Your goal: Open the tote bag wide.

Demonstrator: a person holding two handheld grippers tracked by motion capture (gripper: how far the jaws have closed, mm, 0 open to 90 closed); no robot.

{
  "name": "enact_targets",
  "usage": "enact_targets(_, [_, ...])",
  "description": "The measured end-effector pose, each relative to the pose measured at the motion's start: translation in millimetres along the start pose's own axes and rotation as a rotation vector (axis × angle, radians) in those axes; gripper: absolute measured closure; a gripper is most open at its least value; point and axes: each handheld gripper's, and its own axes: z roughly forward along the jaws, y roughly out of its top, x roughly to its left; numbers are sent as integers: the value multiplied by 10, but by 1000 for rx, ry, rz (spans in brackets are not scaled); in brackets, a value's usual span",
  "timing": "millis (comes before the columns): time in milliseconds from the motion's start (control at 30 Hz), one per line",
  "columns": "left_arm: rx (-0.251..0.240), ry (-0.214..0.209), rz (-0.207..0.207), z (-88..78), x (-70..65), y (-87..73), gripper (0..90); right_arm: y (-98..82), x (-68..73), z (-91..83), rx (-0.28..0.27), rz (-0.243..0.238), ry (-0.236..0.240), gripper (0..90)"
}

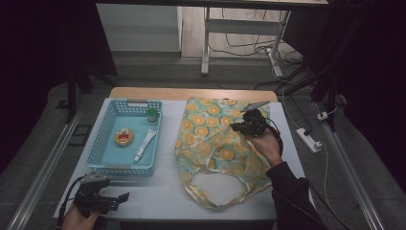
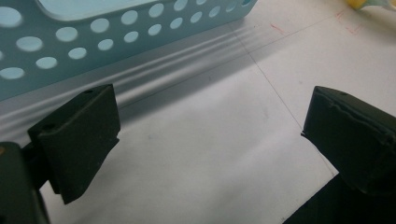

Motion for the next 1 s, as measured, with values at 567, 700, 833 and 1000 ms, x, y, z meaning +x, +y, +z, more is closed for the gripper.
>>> enact_targets(567, [1,-4,-3,3,3,-1,43,14,-311,451,67,20,-97,898])
enact_targets(700, [3,-4,-1,5,3,1,44,-125,-342,580,89,37,-86,897])
enact_targets(833, [5,-3,-2,6,4,2,45,-239,-346,685,114,41,-81,891])
enact_targets(1000, [5,-3,-3,6,5,1,46,-302,-351,698,95,65,-72,806])
